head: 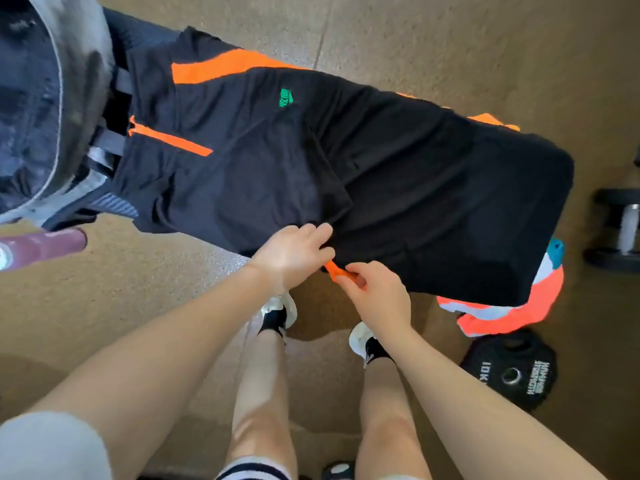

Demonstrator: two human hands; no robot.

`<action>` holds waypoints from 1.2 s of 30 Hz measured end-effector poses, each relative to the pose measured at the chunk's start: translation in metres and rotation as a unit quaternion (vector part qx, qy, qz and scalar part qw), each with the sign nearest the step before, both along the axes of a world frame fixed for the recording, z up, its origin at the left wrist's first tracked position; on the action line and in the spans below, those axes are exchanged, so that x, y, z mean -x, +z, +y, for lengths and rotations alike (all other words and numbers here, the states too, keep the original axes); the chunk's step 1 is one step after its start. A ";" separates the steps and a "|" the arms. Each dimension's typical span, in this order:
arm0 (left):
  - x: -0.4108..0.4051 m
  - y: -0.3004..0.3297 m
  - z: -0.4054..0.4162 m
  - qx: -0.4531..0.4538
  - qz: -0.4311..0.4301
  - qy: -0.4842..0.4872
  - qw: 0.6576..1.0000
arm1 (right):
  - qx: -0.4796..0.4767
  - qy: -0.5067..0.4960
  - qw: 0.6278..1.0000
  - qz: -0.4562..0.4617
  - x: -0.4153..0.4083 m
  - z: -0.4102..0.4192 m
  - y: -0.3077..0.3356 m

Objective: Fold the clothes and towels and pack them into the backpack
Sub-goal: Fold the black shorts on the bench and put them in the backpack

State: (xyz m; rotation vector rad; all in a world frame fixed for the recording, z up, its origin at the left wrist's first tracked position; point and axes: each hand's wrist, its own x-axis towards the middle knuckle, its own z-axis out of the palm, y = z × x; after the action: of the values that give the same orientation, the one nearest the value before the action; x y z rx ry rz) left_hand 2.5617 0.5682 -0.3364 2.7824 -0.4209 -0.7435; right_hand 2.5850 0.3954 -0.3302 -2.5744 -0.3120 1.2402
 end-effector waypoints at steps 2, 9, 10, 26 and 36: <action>-0.002 0.011 0.001 0.029 -0.028 0.034 0.999 | -0.010 -0.018 0.999 -0.031 0.005 0.005 0.001; -0.001 0.029 0.017 0.063 -0.097 0.124 0.986 | 0.009 -0.016 0.985 -0.174 0.003 0.021 0.016; -0.004 0.031 0.021 0.046 -0.103 0.126 0.986 | 0.016 -0.030 0.987 -0.157 -0.005 0.018 0.019; -0.037 -0.001 -0.022 -0.080 0.000 0.306 0.949 | 0.166 -0.075 0.968 -0.175 -0.074 -0.102 0.018; -0.029 0.020 -0.098 -0.041 -0.006 0.370 0.928 | -0.017 -0.204 0.977 0.057 -0.138 -0.182 0.065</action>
State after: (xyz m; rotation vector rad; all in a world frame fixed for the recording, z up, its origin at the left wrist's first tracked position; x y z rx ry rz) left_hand 2.5912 0.4701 -0.3162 2.6872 0.6500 -0.5507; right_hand 2.7232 0.2136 -0.2652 -2.3628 0.2083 1.2027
